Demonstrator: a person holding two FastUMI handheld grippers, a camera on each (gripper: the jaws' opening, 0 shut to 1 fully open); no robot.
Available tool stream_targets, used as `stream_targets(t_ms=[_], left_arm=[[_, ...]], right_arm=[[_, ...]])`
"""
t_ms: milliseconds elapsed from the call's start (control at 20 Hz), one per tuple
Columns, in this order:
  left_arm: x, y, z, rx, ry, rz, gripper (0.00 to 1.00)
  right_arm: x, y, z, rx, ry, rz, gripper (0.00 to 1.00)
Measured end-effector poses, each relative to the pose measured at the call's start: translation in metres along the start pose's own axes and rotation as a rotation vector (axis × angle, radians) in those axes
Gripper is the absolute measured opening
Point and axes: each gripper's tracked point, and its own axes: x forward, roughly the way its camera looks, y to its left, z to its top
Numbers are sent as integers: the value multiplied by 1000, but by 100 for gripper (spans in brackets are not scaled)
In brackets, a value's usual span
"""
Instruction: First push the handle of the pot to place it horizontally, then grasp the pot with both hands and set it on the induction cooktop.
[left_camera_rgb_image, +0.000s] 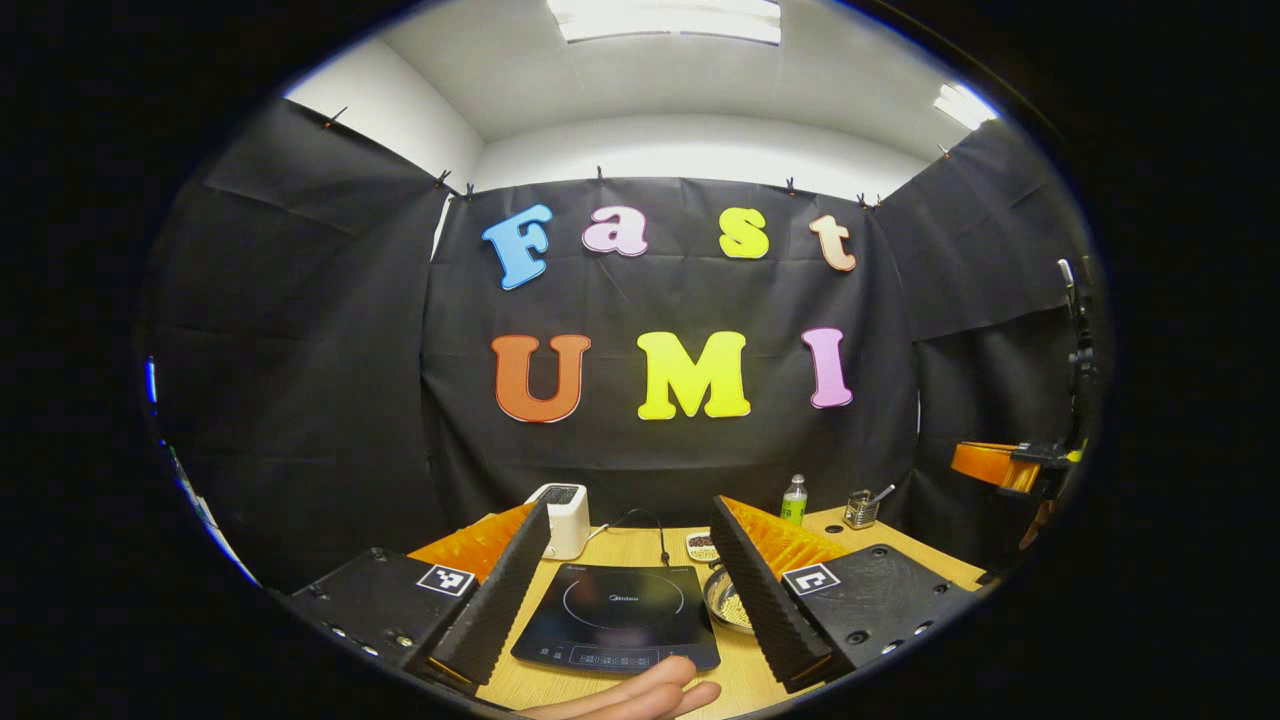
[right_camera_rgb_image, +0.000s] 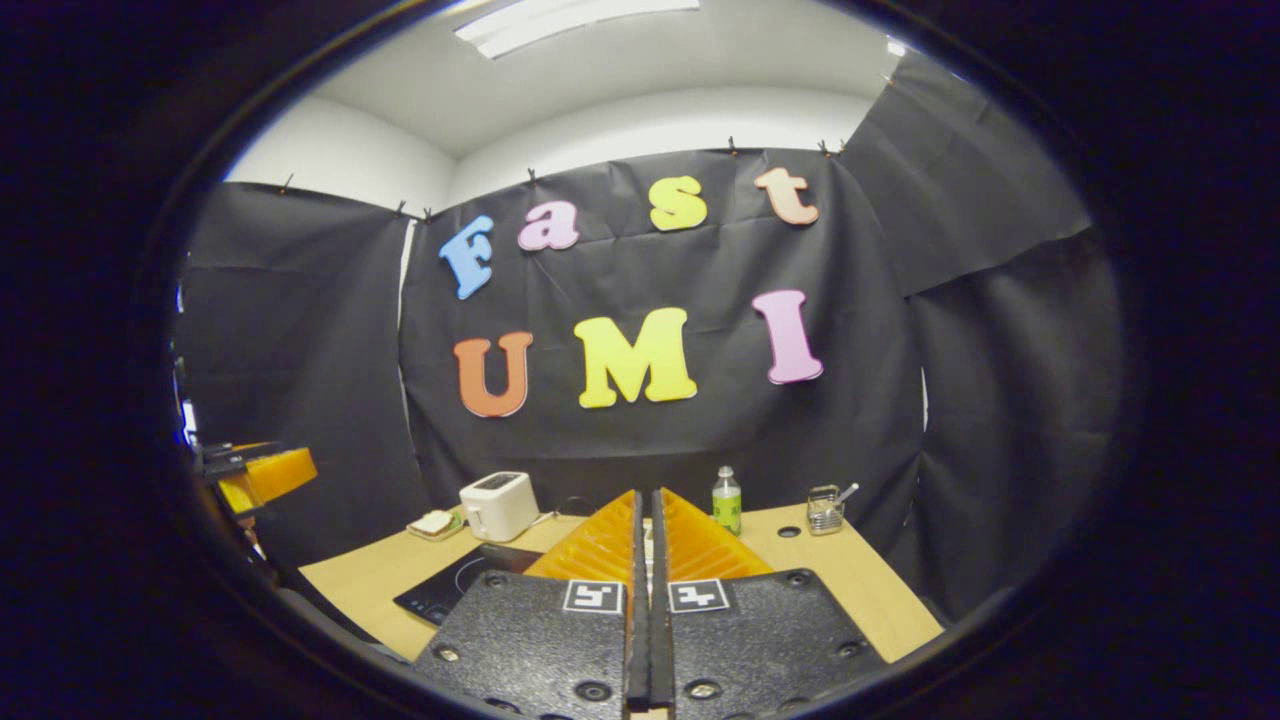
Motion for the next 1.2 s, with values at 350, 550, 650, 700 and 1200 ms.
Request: stream_targets(t_ms=[350,550,650,700,1200], left_arm=[[2,11,-12,-5,15,15,96],[2,11,-16,-8,9,11,96],[1,12,-13,14,-20,17,96],[1,16,-16,24,-26,31,96],[8,12,-36,17,-5,54,96]], right_arm=[[11,4,-29,-44,54,-6,0],[21,4,-69,-75,125,-6,4],[27,3,-90,-83,166,1,3],[30,1,-102,-86,186,2,4],[45,-6,-212,-70,346,58,4]])
